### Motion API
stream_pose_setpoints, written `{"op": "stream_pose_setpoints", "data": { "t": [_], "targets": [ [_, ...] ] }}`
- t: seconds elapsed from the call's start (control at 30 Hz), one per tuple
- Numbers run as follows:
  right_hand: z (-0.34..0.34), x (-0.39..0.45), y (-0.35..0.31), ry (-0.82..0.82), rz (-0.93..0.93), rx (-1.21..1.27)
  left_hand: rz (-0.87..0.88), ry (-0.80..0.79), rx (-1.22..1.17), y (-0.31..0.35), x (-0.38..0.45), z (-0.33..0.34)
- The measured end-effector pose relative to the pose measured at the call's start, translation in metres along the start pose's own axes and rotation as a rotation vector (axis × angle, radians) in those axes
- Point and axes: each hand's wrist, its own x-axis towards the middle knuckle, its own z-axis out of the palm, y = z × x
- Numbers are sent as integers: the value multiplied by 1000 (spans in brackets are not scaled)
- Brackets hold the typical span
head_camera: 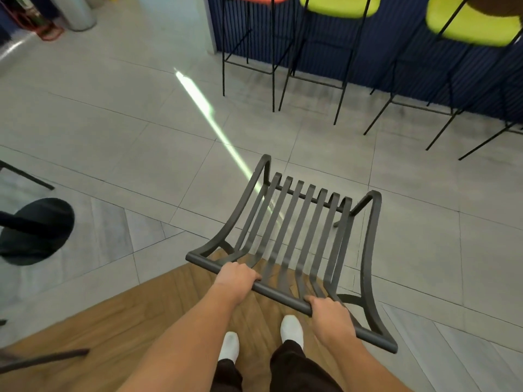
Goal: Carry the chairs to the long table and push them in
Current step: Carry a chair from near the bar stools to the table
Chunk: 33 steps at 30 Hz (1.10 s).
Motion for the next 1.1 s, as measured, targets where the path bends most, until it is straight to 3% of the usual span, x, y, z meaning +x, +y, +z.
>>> {"op": "stream_pose_setpoints", "data": {
  "t": [0.53, 1.1],
  "targets": [
    [-27, 43, -20, -59, -384, -260, -355, 12, -315, -2, -56, 46],
    [-21, 60, -133, -146, -785, -577, -788, 42, -681, -5, -147, 131]
  ]
}}
